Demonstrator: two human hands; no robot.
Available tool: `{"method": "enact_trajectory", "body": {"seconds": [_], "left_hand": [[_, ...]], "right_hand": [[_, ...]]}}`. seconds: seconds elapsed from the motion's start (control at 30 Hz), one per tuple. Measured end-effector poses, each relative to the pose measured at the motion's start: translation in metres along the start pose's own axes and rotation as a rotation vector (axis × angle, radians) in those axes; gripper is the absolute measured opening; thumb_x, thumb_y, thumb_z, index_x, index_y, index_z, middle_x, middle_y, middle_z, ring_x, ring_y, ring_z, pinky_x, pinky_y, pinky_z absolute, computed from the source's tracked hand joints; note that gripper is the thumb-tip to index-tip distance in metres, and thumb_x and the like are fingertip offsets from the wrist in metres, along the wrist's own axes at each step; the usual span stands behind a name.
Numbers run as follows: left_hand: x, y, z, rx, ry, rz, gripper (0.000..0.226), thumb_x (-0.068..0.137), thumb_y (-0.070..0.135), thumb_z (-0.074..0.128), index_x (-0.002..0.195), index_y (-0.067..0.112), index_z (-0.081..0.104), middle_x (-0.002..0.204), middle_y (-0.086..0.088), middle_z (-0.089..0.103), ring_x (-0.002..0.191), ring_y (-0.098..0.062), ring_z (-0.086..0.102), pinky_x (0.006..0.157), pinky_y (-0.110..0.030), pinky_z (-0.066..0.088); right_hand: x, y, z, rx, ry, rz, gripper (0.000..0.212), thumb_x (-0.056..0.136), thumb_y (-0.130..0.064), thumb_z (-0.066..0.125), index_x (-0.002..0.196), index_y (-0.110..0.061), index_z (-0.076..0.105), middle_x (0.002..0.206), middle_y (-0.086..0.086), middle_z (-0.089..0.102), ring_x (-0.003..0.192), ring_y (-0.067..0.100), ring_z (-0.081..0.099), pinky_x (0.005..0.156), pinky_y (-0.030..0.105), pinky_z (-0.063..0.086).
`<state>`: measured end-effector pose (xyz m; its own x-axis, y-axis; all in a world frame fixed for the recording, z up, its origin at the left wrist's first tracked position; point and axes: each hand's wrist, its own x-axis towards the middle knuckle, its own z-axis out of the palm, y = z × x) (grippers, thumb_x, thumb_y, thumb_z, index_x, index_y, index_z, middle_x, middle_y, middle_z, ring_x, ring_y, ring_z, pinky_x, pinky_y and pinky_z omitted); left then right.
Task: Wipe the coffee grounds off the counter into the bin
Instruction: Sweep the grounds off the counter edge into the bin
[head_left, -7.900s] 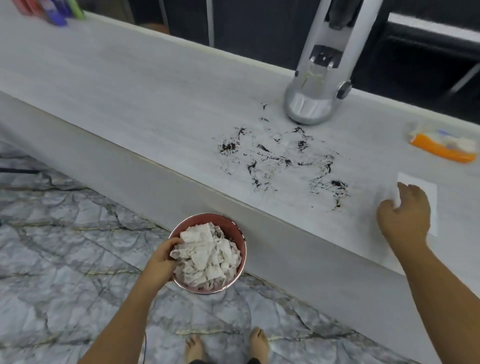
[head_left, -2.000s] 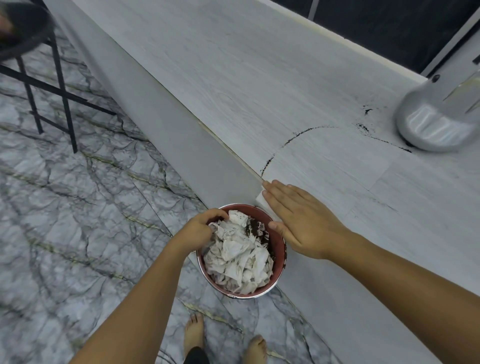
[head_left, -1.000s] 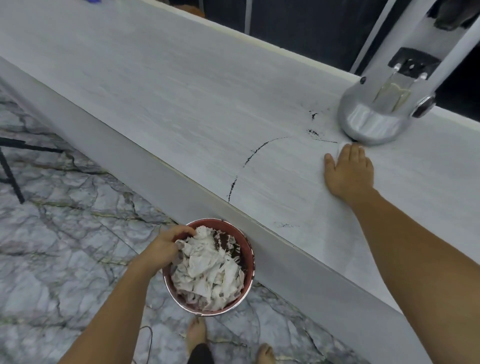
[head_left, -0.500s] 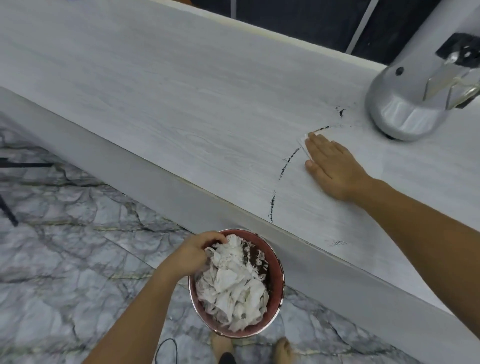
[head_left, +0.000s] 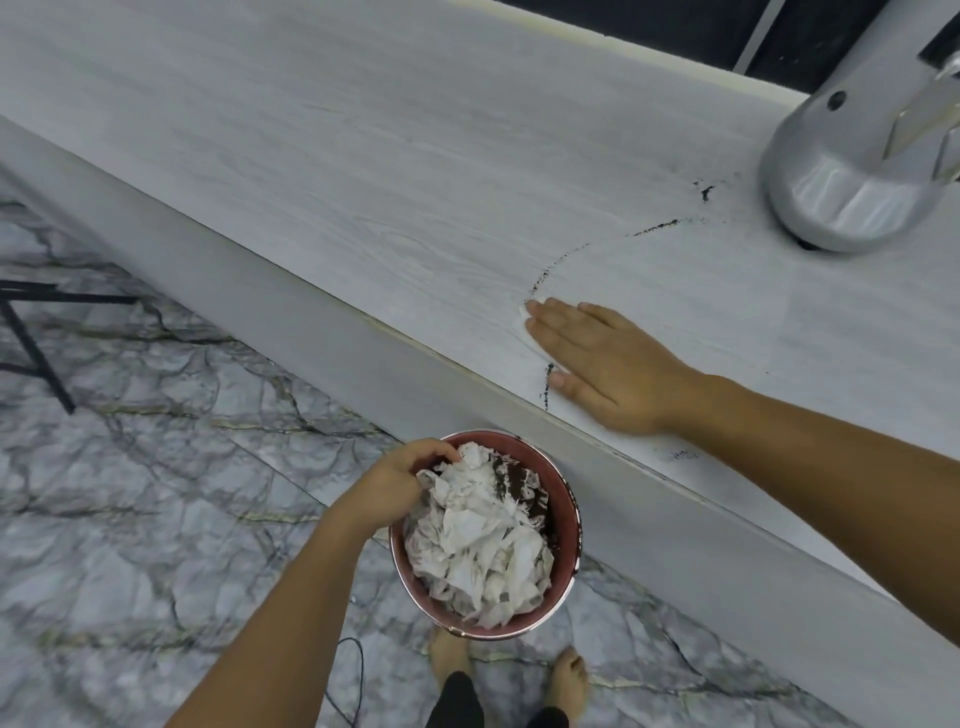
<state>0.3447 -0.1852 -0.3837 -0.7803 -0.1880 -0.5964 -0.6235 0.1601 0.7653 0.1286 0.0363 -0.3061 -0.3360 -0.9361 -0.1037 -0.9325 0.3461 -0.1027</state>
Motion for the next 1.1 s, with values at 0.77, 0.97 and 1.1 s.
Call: {"method": "enact_trajectory", "body": {"seconds": [0.77, 0.97, 1.1], "left_hand": [[-0.021, -0.009, 0.021, -0.013, 0.075, -0.043, 0.074, 0.061, -0.025, 0.041, 0.104, 0.025, 0.074, 0.129, -0.006, 0.060, 0.115, -0.029, 0.059, 0.083, -0.044, 0.052], [-0.024, -0.013, 0.006, -0.003, 0.119, -0.061, 0.074, 0.067, -0.024, 0.038, 0.103, 0.028, 0.075, 0.123, 0.000, 0.063, 0.111, -0.021, 0.061, 0.091, -0.047, 0.058], [-0.011, -0.010, -0.008, -0.003, 0.123, -0.014, 0.069, 0.074, -0.025, 0.037, 0.103, 0.023, 0.076, 0.120, 0.002, 0.065, 0.111, -0.020, 0.063, 0.085, -0.043, 0.060]], "right_hand": [[-0.145, 0.026, 0.011, 0.076, 0.074, 0.378, 0.067, 0.102, -0.050, 0.016, 0.156, -0.011, 0.018, 0.165, 0.006, 0.012, 0.152, 0.018, 0.010, 0.123, 0.038, 0.010], [-0.139, 0.085, 0.005, 0.103, 0.127, 0.722, 0.075, 0.098, -0.053, 0.012, 0.155, -0.006, 0.016, 0.164, 0.014, 0.013, 0.152, 0.028, 0.011, 0.123, 0.044, 0.010], [-0.101, 0.113, 0.005, 0.072, 0.172, 0.858, 0.074, 0.098, -0.050, 0.014, 0.152, 0.000, 0.022, 0.161, 0.020, 0.020, 0.149, 0.033, 0.018, 0.121, 0.048, 0.016]]}}
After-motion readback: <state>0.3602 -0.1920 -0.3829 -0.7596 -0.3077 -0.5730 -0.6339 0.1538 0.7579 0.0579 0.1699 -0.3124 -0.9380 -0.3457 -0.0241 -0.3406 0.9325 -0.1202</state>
